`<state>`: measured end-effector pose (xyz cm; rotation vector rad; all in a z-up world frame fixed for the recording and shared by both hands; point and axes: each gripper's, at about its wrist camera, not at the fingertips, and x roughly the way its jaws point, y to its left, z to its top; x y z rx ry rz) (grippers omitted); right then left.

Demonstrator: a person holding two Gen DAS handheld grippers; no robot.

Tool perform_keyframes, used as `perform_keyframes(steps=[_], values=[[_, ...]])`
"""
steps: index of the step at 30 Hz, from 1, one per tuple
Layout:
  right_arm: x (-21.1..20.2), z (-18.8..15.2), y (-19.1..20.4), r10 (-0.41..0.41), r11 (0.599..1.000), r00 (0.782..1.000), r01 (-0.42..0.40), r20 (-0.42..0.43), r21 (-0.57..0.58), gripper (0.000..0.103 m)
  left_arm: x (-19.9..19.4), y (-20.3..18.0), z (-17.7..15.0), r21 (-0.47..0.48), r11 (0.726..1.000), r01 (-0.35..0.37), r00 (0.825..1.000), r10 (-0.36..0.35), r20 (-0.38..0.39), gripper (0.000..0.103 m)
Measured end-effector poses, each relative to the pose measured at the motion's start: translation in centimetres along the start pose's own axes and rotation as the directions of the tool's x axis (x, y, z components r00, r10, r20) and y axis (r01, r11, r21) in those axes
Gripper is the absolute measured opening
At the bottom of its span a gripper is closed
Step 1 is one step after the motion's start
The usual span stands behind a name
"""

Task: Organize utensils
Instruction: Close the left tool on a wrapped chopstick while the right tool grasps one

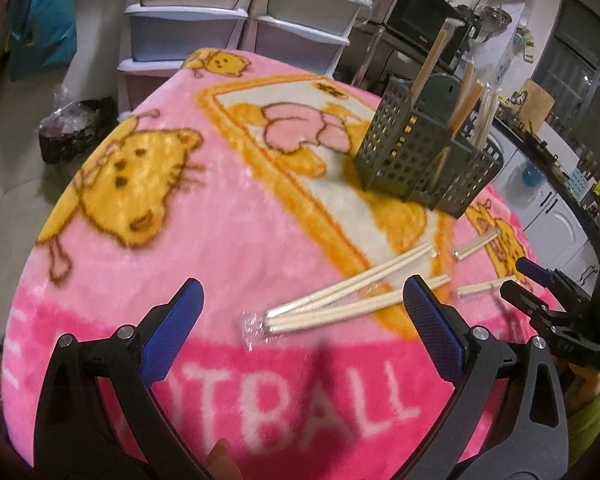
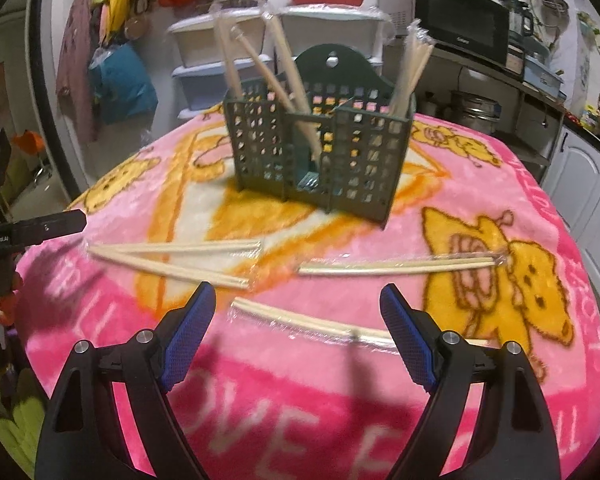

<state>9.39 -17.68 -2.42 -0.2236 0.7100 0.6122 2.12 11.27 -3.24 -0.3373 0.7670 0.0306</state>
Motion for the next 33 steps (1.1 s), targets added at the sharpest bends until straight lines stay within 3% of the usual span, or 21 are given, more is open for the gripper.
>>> perform_keyframes(steps=[9,11,13,16,22,33], values=[[1.8,-0.8,1.4,0.023,0.998,0.998,-0.025,-0.05,-0.049,0.081,0.4,0.6,-1.4,-0.001,1.0,-0.01,0.999,0.01,-0.043,0.092],[2.1,-0.8,1.6,0.02,0.998,0.998,-0.023,-0.056,-0.059,0.081,0.5,0.6,-1.5,-0.001,1.0,-0.011,0.999,0.011,-0.046,0.085],[2.4,-0.9,1.7,0.021,0.998,0.998,-0.025,-0.062,-0.061,0.081,0.6,0.6,-1.6,-0.008,1.0,-0.007,0.999,0.007,-0.049,0.068],[2.6,-0.9,1.6,0.025,0.998,0.998,-0.028,-0.066,-0.055,0.081,0.6,0.7,-1.7,-0.02,1.0,-0.002,0.998,0.0,-0.055,0.052],[3.0,-0.9,1.3,0.029,0.999,0.997,-0.031,-0.073,-0.034,0.081,0.6,1.0,-1.7,-0.042,0.999,-0.01,0.998,0.008,-0.064,0.028],[3.7,-0.8,0.8,0.026,0.999,0.995,-0.029,-0.101,-0.029,0.081,-0.5,0.5,-1.7,-0.024,1.0,-0.002,0.998,0.0,-0.056,0.011]])
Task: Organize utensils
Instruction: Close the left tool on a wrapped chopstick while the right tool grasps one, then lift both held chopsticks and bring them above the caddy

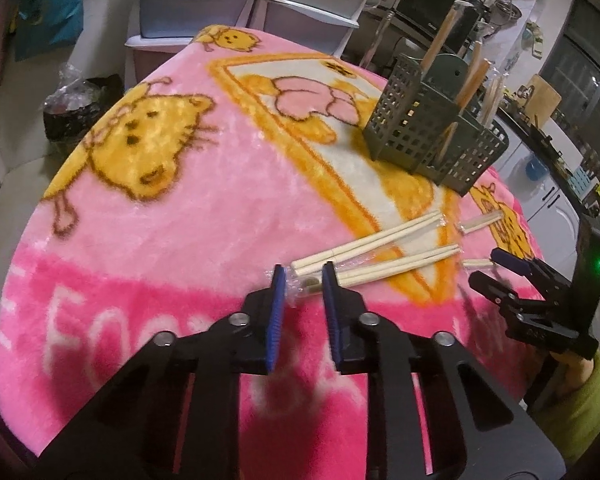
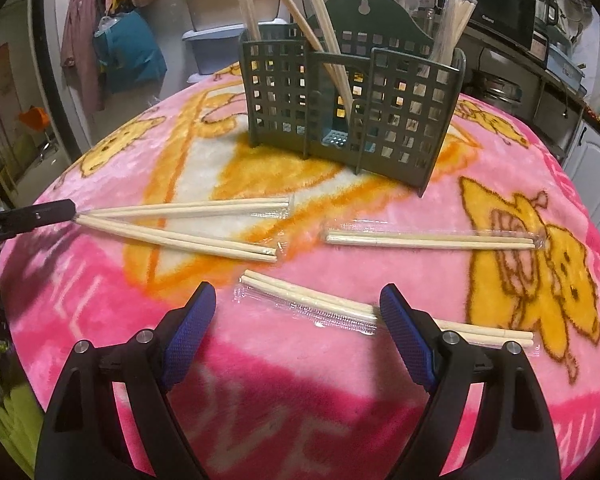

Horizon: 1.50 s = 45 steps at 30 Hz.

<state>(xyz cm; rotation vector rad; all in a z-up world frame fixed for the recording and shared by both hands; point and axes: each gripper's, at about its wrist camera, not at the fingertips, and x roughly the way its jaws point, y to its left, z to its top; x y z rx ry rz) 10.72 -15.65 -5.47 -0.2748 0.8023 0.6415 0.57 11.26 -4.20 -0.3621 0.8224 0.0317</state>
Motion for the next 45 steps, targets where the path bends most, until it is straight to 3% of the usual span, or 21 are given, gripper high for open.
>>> perform_keyframes(steps=[6,15,21,24,26,28,34,45], values=[[0.6,0.3,0.0,-0.011,1.0,0.999,0.01,-0.031,-0.028,0.081,-0.2,-0.3,0.3,0.013,1.0,0.018,1.0,-0.018,0.001,0.003],[1.9,0.6,0.3,-0.009,0.992,0.996,-0.002,-0.087,-0.129,0.08,-0.9,-1.1,2.6,0.03,0.999,0.031,0.998,-0.032,0.058,0.001],[2.1,1.0,0.5,0.023,0.983,0.995,-0.04,-0.094,-0.178,0.063,-1.8,-2.4,4.8,0.057,0.997,0.045,0.993,-0.051,0.11,0.001],[1.9,1.1,0.9,0.039,0.975,0.995,-0.058,-0.092,-0.213,0.047,-2.2,-3.2,6.0,0.072,0.996,0.058,0.989,-0.067,0.133,0.001],[1.7,1.2,1.2,0.038,0.97,0.996,-0.058,-0.086,-0.235,0.03,-2.5,-3.8,6.7,0.082,0.994,0.067,0.986,-0.079,0.146,0.001],[1.4,1.3,1.5,0.016,0.962,0.997,-0.036,-0.076,-0.269,0.021,-2.7,-4.6,7.4,0.099,0.992,0.074,0.983,-0.089,0.16,0.001],[0.0,1.4,0.2,-0.008,0.966,0.999,-0.003,-0.042,-0.257,0.012,-2.9,-6.8,9.1,0.14,0.986,0.09,0.977,-0.115,0.178,0.001],[-5.5,3.5,-3.6,0.004,0.994,0.992,0.01,0.124,-0.113,0.007,-3.4,-11.8,11.8,0.226,0.962,0.156,0.96,-0.201,0.193,0.001]])
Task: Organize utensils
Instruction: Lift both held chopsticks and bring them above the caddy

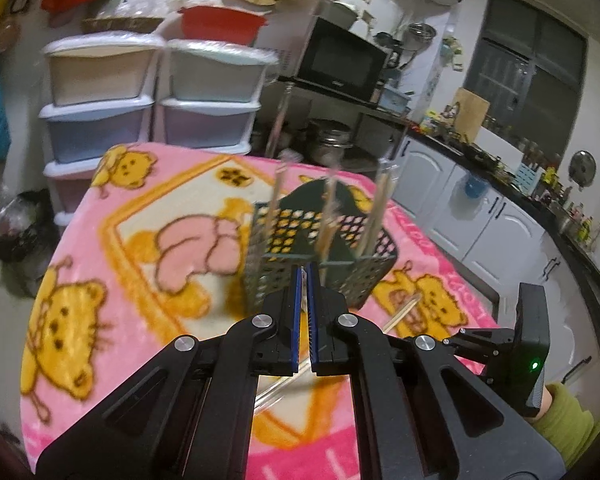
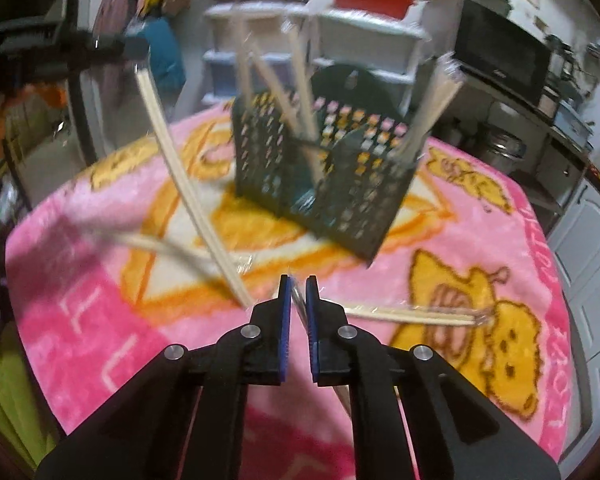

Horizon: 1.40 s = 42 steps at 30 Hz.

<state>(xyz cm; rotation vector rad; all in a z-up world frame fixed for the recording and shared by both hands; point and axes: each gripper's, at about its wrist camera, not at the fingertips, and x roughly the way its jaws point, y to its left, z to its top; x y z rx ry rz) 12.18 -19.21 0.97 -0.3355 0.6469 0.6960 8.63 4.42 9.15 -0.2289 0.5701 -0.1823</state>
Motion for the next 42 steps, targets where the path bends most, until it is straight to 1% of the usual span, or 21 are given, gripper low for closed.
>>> perform_keyframes(steps=[3,10,15,20,27,33,42], values=[[-1.4,0.9,-1.1,-0.01,0.999,0.999,0.008,0.05,0.041,0.005,0.4,-1.3,0.7,0.022,0.999,0.024,1.0,-0.024,0.004,0.001],[-3.4,2.7,-2.8,-0.021,0.993,0.991,0.006,0.128,0.119,0.002,1.3,-3.8,2.0,0.061,0.995,0.073,0.997,-0.074,0.009,0.001],[-4.4,3.8,-3.7,-0.026,0.988,0.987,0.002,0.161,0.152,0.002,1.8,-5.2,2.8,0.08,0.992,0.095,0.995,-0.096,0.012,0.001],[-5.3,4.8,-3.9,-0.032,0.988,0.979,0.0,0.202,0.157,0.002,2.0,-6.1,3.6,0.101,0.989,0.106,0.994,-0.109,0.02,0.001],[-7.1,6.7,-4.3,-0.037,0.986,0.962,-0.009,0.272,0.166,0.002,1.9,-7.4,4.8,0.128,0.984,0.124,0.991,-0.129,0.037,0.0],[-8.7,8.2,-4.6,-0.055,0.983,0.94,-0.009,0.338,0.184,0.002,1.5,-8.2,6.0,0.141,0.981,0.136,0.987,-0.146,0.061,0.0],[-9.9,10.1,-4.7,-0.065,0.983,0.918,-0.008,0.39,0.181,0.002,0.7,-8.9,8.3,0.151,0.978,0.145,0.98,-0.163,0.114,0.0]])
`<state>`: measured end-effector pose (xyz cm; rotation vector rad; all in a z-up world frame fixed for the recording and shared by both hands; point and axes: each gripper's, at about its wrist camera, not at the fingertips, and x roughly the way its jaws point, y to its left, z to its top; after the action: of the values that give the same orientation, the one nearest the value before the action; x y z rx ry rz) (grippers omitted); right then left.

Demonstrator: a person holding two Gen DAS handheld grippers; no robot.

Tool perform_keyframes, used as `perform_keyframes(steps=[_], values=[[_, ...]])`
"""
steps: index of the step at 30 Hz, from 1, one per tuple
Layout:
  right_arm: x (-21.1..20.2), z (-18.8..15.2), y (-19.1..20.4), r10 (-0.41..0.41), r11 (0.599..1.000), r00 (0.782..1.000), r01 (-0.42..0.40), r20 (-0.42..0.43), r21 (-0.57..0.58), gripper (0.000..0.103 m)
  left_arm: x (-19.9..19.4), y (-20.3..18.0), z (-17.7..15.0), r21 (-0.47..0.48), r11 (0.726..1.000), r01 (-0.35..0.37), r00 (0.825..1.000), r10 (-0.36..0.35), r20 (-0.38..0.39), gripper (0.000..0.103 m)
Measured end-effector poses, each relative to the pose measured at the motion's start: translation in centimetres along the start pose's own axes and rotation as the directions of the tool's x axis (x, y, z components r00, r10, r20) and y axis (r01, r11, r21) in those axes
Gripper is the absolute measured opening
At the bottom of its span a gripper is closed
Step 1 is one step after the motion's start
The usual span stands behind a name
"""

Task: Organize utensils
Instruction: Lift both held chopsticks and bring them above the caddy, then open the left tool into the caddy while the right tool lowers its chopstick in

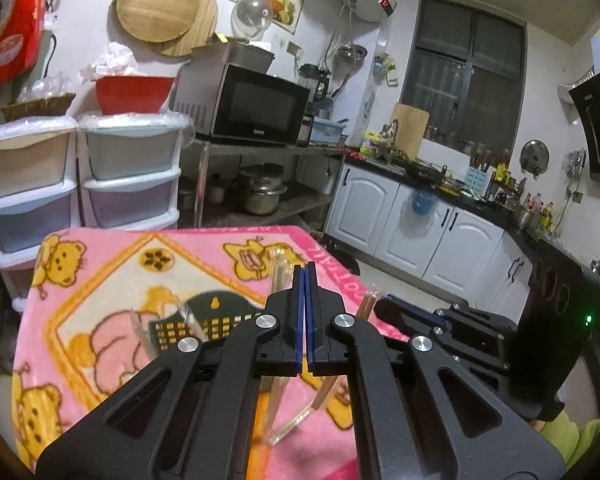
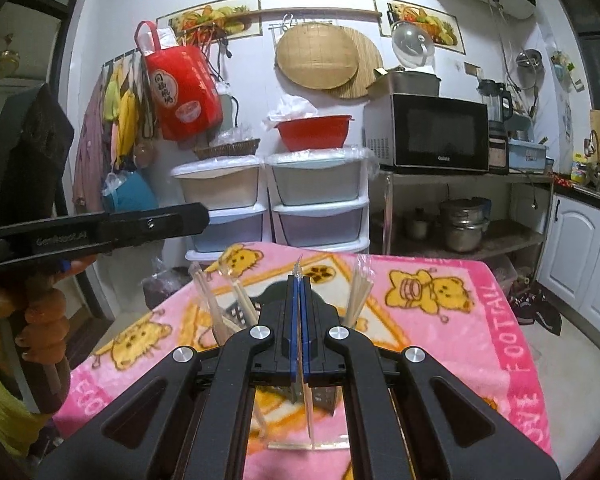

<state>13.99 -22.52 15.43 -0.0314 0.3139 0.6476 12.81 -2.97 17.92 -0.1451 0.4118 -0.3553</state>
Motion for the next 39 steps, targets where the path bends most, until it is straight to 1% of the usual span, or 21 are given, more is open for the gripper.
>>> perform_keyframes(steps=[5,7,9,10,11,12,13,18,24,28,33,39], values=[[0.0,0.8,0.3,0.0,1.0,1.0,0.0,0.018,-0.006,0.002,0.2,-0.2,1.0,0.01,1.0,-0.003,1.0,0.003,0.013,0.0],[0.3,1.1,0.1,-0.004,1.0,1.0,0.004,0.024,-0.001,0.002,0.6,0.2,0.9,0.005,1.0,-0.012,1.0,0.012,-0.001,0.0],[0.6,1.2,0.0,-0.003,1.0,1.0,0.003,0.022,0.005,0.002,0.9,1.1,0.1,-0.027,1.0,-0.002,1.0,0.001,-0.025,0.0],[0.7,1.1,-0.1,-0.002,1.0,1.0,0.001,0.02,0.01,0.002,0.9,1.7,-0.7,-0.043,0.999,-0.007,0.999,0.005,-0.043,0.007],[0.8,1.0,-0.1,0.0,1.0,1.0,0.0,0.019,0.012,0.002,0.4,2.2,-1.9,-0.046,0.998,-0.034,0.998,0.031,-0.045,0.017],[1.0,0.9,-0.1,0.002,1.0,1.0,-0.002,0.018,0.013,0.002,-0.1,2.5,-2.8,-0.04,0.998,-0.049,0.998,0.048,-0.045,0.048],[1.1,0.8,-0.1,0.002,1.0,1.0,-0.003,0.015,0.014,0.001,-0.4,2.6,-3.6,-0.036,0.998,-0.056,0.997,0.054,-0.054,0.055],[2.4,0.7,-0.1,0.017,0.999,1.0,-0.017,-0.001,0.035,0.001,-1.0,4.2,-6.2,-0.067,0.994,-0.091,0.991,0.083,-0.103,0.055],[3.2,2.2,0.4,0.022,0.999,0.999,-0.023,0.023,0.028,0.001,-0.3,6.7,-7.8,-0.12,0.985,-0.122,0.983,0.103,-0.153,0.055],[3.6,3.5,0.5,0.019,1.0,0.999,-0.02,0.05,0.015,0.001,0.6,7.6,-8.0,-0.137,0.981,-0.135,0.979,0.111,-0.171,0.055],[4.3,5.4,0.0,0.011,1.0,0.996,-0.013,0.091,0.024,0.001,1.5,8.2,-7.9,-0.135,0.979,-0.153,0.975,0.127,-0.181,0.055],[5.4,6.4,-1.0,0.002,0.999,0.994,-0.008,0.111,0.052,0.001,2.3,9.4,-7.3,-0.144,0.972,-0.186,0.971,0.159,-0.179,0.055]])
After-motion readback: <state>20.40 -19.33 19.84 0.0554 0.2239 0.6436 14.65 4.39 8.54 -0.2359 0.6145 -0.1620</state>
